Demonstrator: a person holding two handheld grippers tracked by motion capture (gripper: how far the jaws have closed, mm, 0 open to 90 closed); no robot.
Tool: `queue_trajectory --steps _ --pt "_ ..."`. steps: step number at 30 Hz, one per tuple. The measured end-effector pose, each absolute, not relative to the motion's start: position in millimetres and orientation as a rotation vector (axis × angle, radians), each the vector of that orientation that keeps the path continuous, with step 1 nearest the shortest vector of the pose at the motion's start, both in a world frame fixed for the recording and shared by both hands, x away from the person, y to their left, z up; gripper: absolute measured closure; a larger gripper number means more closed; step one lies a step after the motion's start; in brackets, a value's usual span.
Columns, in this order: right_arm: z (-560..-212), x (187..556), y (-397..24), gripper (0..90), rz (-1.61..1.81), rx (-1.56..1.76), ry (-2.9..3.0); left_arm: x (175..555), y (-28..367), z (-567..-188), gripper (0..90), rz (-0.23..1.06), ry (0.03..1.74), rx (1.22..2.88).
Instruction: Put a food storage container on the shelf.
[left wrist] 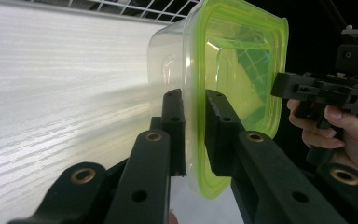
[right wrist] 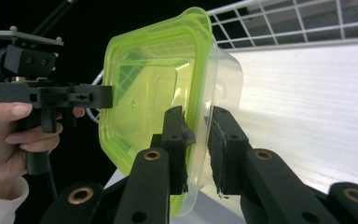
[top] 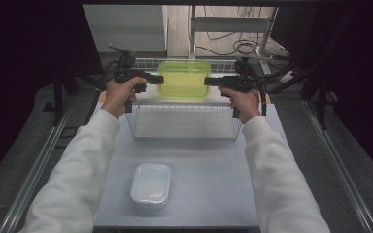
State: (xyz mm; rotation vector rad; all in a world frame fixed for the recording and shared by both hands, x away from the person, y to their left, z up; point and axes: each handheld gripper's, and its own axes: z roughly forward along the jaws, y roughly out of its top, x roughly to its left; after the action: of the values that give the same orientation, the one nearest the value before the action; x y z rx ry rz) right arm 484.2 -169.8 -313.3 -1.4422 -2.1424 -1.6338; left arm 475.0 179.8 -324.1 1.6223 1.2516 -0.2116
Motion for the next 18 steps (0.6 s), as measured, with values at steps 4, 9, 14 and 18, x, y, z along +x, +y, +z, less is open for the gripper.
queue_trajectory --steps 4,9,14,18 --pt "-318.8 490.2 -169.7 76.5 -1.601 -1.483 -2.132 478.7 179.4 -326.3 79.2 -0.225 1.261 1.605" --pt "-322.1 498.0 -168.9 75.3 -1.596 -1.527 -2.078 488.9 181.8 -331.7 78.0 -0.284 1.295 1.552" --pt "-324.4 505.7 -165.4 73.0 -1.564 -1.599 -2.03 499.4 182.7 -335.9 76.4 -0.33 1.326 1.522" --pt "-325.8 511.2 -163.3 72.1 -1.534 -1.657 -1.981 504.9 183.5 -339.0 75.1 -0.351 1.338 1.505"
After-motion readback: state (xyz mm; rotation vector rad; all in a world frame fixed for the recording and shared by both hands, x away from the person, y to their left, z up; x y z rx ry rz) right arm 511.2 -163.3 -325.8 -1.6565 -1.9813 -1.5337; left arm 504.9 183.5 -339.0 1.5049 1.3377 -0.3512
